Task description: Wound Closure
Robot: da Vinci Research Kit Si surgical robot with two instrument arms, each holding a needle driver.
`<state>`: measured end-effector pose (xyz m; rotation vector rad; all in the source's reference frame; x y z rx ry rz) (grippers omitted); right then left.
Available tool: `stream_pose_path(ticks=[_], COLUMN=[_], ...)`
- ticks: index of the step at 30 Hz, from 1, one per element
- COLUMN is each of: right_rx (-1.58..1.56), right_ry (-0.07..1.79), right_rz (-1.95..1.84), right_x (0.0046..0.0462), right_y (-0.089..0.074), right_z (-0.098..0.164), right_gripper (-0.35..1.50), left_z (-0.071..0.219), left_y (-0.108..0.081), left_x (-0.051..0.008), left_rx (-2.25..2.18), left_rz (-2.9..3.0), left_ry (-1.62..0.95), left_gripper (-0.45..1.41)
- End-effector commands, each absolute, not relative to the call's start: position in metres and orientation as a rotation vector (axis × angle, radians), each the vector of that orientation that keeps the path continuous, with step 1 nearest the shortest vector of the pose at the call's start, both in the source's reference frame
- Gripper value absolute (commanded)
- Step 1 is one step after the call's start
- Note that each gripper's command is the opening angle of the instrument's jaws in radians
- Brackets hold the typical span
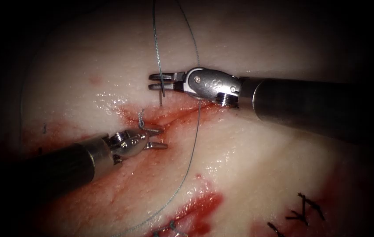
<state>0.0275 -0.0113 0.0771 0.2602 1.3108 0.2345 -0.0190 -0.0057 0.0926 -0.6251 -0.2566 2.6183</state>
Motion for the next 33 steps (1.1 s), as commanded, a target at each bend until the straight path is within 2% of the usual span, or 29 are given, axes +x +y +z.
stream_pose_path(ticks=[1, 15, 33], right_rx=[0.282, 0.809, 1.031], right_ry=[1.312, 1.138, 1.153], right_rz=[0.236, 0.687, 0.748], right_x=[0.0285, 0.0281, 0.0282], right_y=[-0.0111, -0.0121, -0.0160], right_z=[0.0774, 0.0781, 0.0792], right_gripper=[-0.35, -0.35, -0.35], left_z=[0.0930, 0.0912, 0.0904], left_y=[-0.0052, -0.0059, -0.0063], left_x=[-0.0193, -0.0172, -0.0177], left_rx=[-0.625, -0.602, -0.596], left_rz=[2.622, 2.642, 2.676], left_ry=[-0.258, -0.317, -0.322], left_gripper=[0.39, 0.36, 0.32])
